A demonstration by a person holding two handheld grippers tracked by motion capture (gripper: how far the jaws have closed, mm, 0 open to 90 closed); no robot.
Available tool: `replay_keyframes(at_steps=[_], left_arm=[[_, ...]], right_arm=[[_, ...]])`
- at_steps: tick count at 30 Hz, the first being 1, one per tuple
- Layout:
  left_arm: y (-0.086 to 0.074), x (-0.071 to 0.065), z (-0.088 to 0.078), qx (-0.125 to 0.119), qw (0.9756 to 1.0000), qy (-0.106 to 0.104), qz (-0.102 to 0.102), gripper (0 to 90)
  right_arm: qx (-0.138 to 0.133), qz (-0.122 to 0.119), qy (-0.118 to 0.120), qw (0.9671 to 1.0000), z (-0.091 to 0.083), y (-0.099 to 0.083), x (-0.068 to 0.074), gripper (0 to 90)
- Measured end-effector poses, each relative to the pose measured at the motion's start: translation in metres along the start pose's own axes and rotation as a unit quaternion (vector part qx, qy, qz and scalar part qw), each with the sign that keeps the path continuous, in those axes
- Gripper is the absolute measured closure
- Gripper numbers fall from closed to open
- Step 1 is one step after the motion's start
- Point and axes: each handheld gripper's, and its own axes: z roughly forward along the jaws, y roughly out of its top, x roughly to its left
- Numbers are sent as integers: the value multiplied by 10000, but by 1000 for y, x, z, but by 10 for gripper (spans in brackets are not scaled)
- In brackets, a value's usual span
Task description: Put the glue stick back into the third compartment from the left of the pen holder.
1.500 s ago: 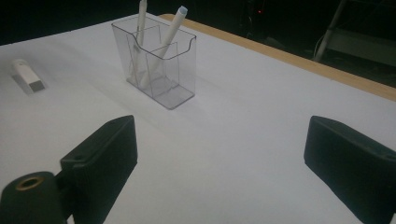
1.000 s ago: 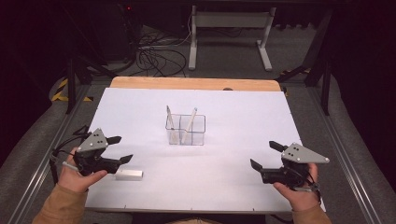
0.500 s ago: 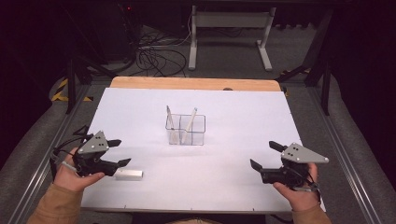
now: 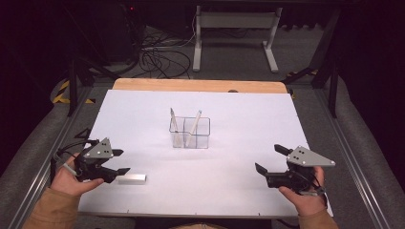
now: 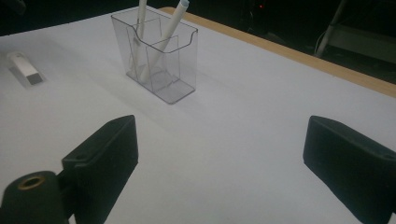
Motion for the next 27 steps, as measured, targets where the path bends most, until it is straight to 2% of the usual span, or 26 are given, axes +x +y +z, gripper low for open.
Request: replay_keyframes(at_steps=[4, 8, 14, 21, 27], left_arm=[[-3, 0, 3, 195, 9997, -84, 83, 373], [-5, 1, 9, 356, 9990, -268, 90, 358], [-9, 3, 14, 598, 9974, -370, 122, 358], [-14, 3, 21, 920, 9945, -485, 157, 352], [-15, 3, 24, 1071, 9924, -554, 230, 363]], right_arm=[[0, 1, 6, 10000, 0, 0, 0, 110], [2, 3, 6, 10000, 0, 0, 0, 109], [11, -1, 22, 10000, 0, 0, 0, 109], [-2, 2, 28, 10000, 0, 0, 0, 109], [6, -3, 39, 10000, 0, 0, 0, 110]])
